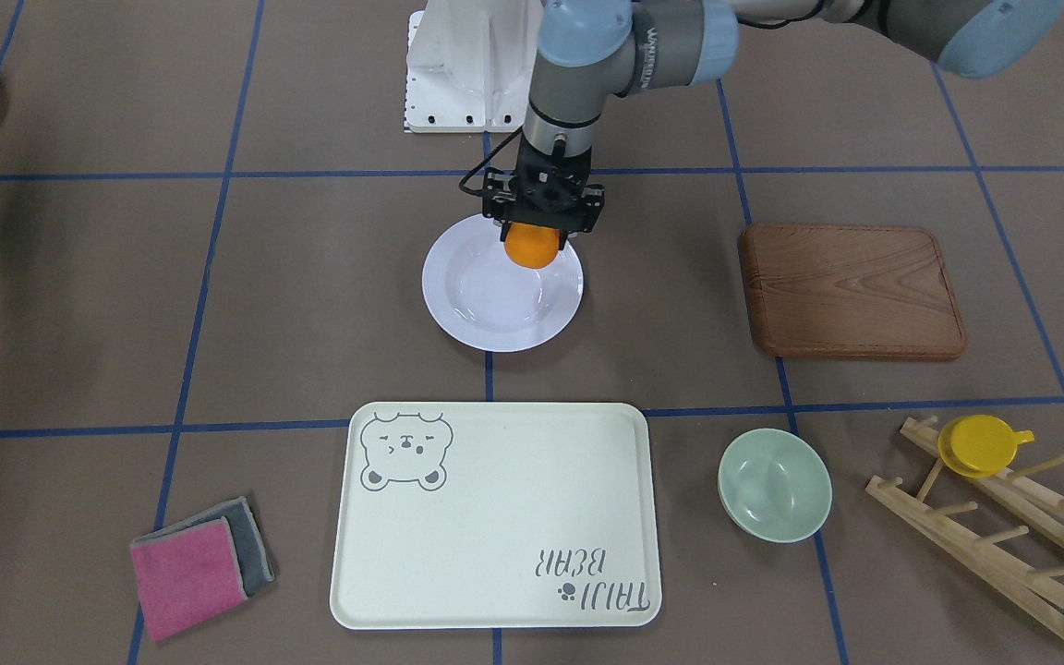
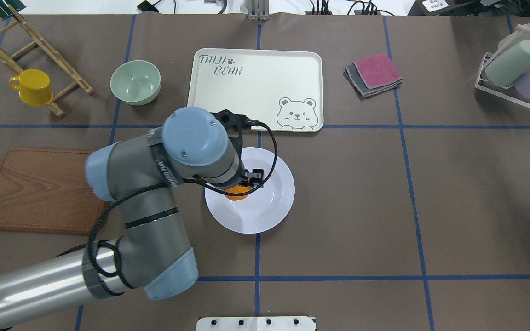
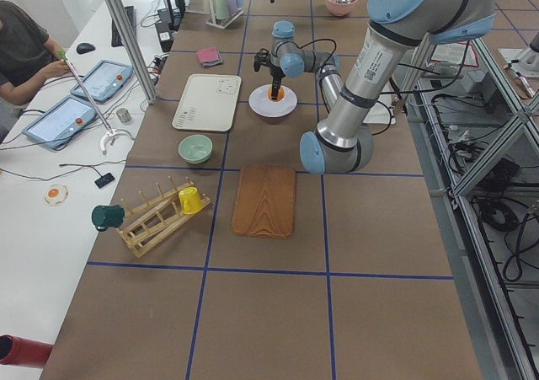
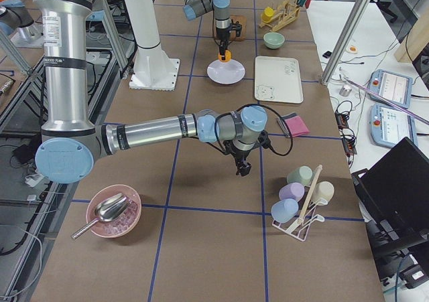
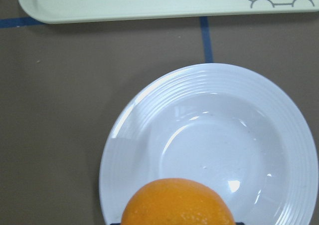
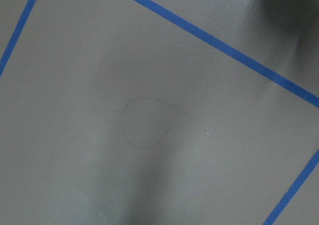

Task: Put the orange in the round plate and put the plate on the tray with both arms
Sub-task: 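Carry the orange with the left gripper onto the white plate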

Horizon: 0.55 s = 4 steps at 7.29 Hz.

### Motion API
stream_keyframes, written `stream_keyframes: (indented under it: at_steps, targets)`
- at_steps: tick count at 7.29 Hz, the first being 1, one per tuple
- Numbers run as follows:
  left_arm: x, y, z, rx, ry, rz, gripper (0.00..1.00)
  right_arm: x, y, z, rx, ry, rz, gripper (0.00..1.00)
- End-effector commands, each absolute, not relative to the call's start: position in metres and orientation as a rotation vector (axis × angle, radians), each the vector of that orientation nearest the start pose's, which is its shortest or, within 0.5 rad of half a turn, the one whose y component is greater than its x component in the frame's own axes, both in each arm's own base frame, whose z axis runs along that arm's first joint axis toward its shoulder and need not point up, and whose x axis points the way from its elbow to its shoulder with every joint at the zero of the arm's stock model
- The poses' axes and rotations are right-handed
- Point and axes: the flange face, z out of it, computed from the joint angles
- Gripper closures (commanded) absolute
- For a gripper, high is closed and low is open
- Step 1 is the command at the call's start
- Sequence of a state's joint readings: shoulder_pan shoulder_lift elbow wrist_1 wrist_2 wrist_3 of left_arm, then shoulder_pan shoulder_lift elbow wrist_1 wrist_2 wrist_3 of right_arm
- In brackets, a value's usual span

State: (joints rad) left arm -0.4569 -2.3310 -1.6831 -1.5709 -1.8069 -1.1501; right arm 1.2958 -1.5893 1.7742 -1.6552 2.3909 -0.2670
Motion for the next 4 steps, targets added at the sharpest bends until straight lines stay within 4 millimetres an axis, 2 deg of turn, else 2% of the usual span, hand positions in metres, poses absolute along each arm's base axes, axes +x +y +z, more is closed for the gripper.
stream_keyframes:
  at_steps: [1, 4]
  targets:
    - [0.621, -0.400, 0.158, 0.175, 0.800, 0.074, 1.00, -0.074, -0.482, 0.573, 0.091, -0.832, -0.549, 0.00]
    - [0.641, -0.390, 0.169, 0.169, 0.810, 0.096, 1.00, -0.076, -0.482, 0.573, 0.088, -0.832, -0.552, 0.00]
